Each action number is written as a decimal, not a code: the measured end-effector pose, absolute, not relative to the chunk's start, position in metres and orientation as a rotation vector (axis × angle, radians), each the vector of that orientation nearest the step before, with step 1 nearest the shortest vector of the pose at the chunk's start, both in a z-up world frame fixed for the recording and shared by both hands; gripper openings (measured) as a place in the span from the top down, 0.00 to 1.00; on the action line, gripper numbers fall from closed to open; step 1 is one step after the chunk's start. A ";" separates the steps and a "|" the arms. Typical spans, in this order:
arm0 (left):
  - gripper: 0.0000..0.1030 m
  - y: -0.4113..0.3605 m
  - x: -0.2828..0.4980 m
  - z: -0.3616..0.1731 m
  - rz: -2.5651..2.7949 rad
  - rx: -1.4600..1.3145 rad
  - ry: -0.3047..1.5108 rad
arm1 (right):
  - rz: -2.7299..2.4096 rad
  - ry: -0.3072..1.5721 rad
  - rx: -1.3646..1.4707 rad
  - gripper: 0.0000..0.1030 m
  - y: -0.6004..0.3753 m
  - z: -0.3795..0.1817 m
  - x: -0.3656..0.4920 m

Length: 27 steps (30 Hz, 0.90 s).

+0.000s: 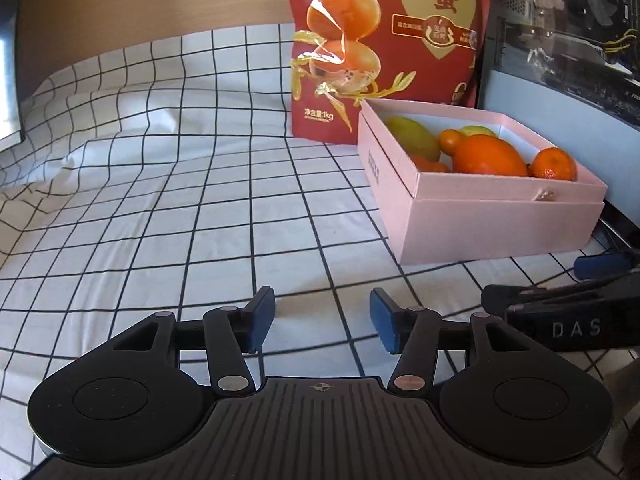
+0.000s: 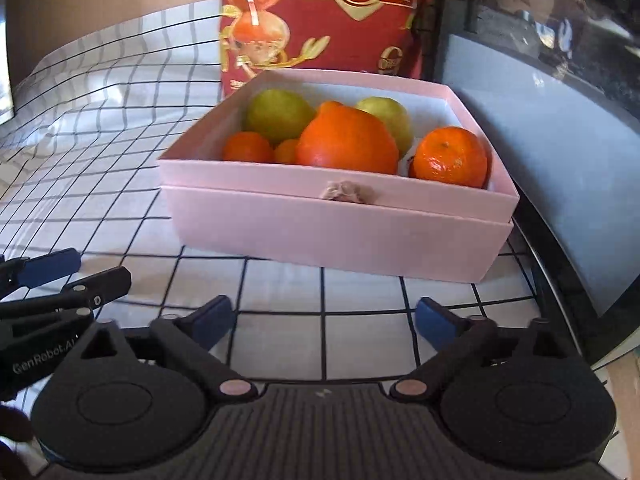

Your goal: Organize fruits

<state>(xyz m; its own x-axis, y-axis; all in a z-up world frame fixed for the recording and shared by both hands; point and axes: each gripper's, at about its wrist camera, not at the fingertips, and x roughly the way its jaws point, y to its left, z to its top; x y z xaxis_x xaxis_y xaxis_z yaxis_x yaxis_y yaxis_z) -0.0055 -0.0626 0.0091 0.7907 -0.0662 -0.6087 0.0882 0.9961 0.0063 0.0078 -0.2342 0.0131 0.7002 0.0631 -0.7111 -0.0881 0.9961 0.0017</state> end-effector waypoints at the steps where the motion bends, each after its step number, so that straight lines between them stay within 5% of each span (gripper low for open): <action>1: 0.43 -0.063 -0.005 0.009 -0.081 0.038 0.654 | 0.084 0.786 -0.025 0.00 -0.236 0.011 0.009; 27: 0.42 -0.063 -0.004 0.010 -0.077 0.029 0.655 | 0.082 0.707 -0.022 0.00 -0.233 0.006 0.010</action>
